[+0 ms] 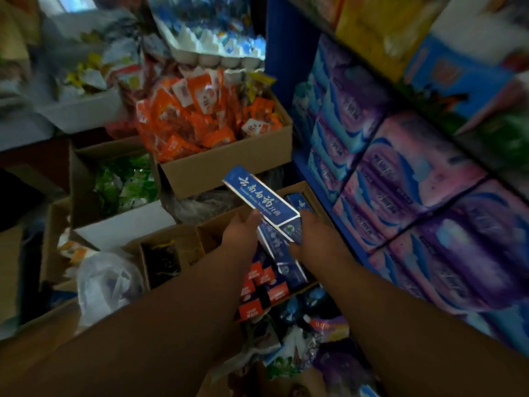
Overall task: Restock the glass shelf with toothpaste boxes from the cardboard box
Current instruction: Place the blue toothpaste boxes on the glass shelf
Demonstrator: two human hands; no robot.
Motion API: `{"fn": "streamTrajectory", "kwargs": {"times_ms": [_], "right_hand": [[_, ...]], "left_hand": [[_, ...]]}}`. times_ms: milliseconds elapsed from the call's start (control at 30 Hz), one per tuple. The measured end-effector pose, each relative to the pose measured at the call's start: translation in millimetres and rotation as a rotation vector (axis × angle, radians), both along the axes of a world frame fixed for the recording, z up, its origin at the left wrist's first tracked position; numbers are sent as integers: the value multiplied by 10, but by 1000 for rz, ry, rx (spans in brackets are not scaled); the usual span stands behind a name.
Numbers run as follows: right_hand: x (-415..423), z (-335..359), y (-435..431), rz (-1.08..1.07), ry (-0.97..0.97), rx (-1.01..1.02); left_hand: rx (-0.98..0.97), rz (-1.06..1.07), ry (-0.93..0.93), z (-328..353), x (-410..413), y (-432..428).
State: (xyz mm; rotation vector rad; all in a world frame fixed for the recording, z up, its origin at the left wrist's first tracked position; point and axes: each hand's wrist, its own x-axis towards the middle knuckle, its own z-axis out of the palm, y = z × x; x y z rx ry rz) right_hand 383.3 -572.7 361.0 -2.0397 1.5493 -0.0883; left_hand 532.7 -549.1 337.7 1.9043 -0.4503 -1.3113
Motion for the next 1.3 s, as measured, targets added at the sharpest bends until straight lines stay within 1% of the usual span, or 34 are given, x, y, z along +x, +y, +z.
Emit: {"fn": "streamTrajectory", "kwargs": {"times_ms": [100, 167, 233, 300, 433, 533, 700, 833, 900, 967, 1033, 1100, 1133, 1200, 1233, 1300], "right_hand": [[-92, 483, -36, 19, -37, -112], [-150, 778, -40, 26, 3, -168], [-212, 1060, -31, 27, 37, -227], [-284, 1319, -18, 2, 13, -253], [-443, 1853, 25, -39, -111, -296], [-569, 2317, 69, -125, -243, -349], [-642, 2938, 74, -246, -395, -322], [-547, 3297, -22, -327, -561, -358], [-489, 3501, -101, -355, -691, -421], [-451, 3707, -208, -402, -768, -485], [-421, 3935, -313, -436, -767, -575], [-385, 4156, -421, -457, -742, -675], [-356, 4268, -473, -471, -725, -717], [-311, 4470, -585, -496, -688, -788], [-292, 4561, -644, -506, -671, -821], [-265, 4739, -802, -521, -612, -905]], "left_hand": [[-143, 165, 286, 347, 14, -238], [-255, 218, 419, 641, -2, -370], [-317, 214, 509, 938, -49, -437], [-350, 184, 540, 1227, -118, -462], [-499, 163, 508, 1840, -224, -471], [-587, 162, 526, 2385, -289, -417], [-731, 171, 521, 3051, -302, -442], [-776, 149, 560, 3433, -270, -636], [-787, 121, 547, 3607, -239, -811], [-831, 72, 535, 3814, -242, -995], [-883, 21, 485, 4058, -267, -1154], [-945, 18, 433, 4275, -267, -1353], [-968, 22, 349, 4314, -242, -1575], [-948, -46, 138, 4335, -183, -2165], [-949, -98, 92, 4434, -194, -2273], [-948, -239, 52, 4829, -245, -1998]]}}
